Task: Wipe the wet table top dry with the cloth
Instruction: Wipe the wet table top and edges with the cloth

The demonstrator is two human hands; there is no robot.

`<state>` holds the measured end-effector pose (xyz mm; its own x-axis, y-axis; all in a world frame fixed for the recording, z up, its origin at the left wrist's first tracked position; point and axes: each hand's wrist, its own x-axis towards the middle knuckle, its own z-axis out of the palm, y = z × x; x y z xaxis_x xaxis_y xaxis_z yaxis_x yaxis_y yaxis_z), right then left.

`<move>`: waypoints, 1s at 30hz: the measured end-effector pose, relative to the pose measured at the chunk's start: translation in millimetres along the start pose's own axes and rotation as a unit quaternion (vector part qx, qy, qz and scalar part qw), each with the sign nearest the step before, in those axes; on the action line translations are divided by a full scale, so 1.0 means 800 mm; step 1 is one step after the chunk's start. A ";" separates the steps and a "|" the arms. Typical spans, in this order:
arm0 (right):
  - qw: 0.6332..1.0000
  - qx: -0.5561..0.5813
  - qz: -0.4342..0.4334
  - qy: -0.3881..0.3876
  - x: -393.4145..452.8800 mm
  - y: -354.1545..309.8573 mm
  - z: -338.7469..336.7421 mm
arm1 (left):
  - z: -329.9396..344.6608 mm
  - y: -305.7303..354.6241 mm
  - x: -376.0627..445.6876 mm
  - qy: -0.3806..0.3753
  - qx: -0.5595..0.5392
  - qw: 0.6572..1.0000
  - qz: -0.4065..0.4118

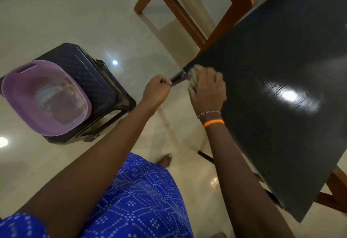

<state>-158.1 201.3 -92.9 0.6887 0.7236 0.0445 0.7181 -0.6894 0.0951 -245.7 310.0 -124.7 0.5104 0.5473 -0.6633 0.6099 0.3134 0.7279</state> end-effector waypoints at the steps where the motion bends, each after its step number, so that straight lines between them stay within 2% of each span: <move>1: 1.000 0.000 -0.017 -0.002 0.018 -0.011 0.001 | 0.001 -0.004 -0.003 0.006 0.001 1.000 -0.005; 6: 0.998 -0.007 -0.056 0.007 0.030 -0.014 0.006 | 0.012 -0.010 -0.022 0.025 0.009 1.000 0.001; 12: 0.996 -0.009 -0.033 0.078 -0.091 0.088 0.016 | 0.065 -0.023 -0.068 0.005 0.025 1.000 0.008; 15: 0.997 -0.040 0.019 0.063 -0.194 0.172 0.021 | 0.115 -0.031 -0.104 -0.053 0.041 0.998 0.007; 21: 0.987 -0.054 0.149 0.010 -0.369 0.307 0.020 | 0.204 -0.046 -0.158 -0.091 0.067 0.993 0.023; 25: 0.985 -0.020 0.169 0.023 -0.386 0.319 0.023 | 0.239 -0.069 -0.183 -0.089 0.053 0.994 0.027; 30: 0.994 -0.030 0.076 0.066 -0.320 0.272 0.020 | 0.275 -0.104 -0.216 -0.065 0.041 0.997 0.010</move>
<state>-176.9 -134.5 -99.3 0.7670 0.6116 0.1937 0.5964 -0.7911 0.1364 -251.1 18.8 -108.6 0.5950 0.4454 -0.6691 0.6427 0.2362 0.7288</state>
